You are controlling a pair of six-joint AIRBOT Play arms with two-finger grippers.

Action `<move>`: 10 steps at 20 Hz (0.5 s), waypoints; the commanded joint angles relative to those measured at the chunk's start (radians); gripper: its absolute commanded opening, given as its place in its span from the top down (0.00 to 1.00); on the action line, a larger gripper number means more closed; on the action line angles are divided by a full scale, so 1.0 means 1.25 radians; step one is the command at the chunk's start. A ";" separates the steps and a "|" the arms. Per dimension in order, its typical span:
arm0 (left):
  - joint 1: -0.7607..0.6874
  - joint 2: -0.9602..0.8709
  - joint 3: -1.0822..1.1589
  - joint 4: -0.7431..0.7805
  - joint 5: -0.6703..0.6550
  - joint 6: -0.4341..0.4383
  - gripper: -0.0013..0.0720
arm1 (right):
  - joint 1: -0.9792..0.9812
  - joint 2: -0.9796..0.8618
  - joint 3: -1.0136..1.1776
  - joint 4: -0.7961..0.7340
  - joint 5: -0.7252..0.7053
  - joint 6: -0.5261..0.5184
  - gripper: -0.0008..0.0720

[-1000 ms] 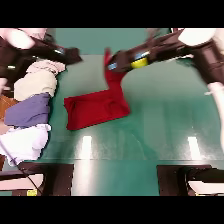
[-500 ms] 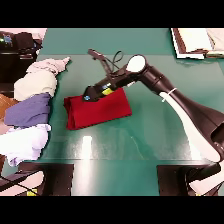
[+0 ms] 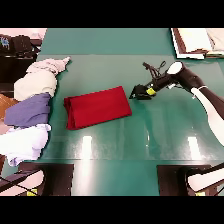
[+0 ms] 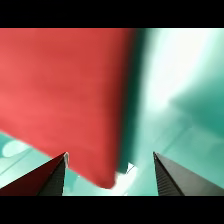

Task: Fold the shirts.

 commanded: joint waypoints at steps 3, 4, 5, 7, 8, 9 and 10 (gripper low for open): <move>0.000 0.001 0.000 -0.003 0.003 0.000 0.94 | 0.006 -0.100 0.019 0.078 -0.013 0.010 0.14; 0.000 0.001 0.000 -0.005 0.003 0.000 0.94 | 0.027 -0.126 0.048 0.088 -0.016 0.010 0.16; 0.000 0.001 0.000 -0.005 0.003 0.000 0.94 | 0.049 -0.156 0.082 0.109 -0.022 0.010 0.23; 0.000 0.001 0.000 -0.006 0.002 0.000 0.94 | 0.086 -0.215 0.149 0.176 -0.037 0.009 0.23; 0.000 0.001 0.000 -0.007 0.000 0.000 0.95 | 0.102 -0.241 0.181 0.203 -0.044 0.009 0.29; 0.000 0.001 0.000 -0.010 -0.003 0.000 0.94 | 0.118 -0.266 0.215 0.219 -0.049 0.009 0.44; 0.000 0.001 0.000 -0.017 -0.006 0.000 0.94 | 0.130 -0.282 0.244 0.214 -0.053 0.009 0.58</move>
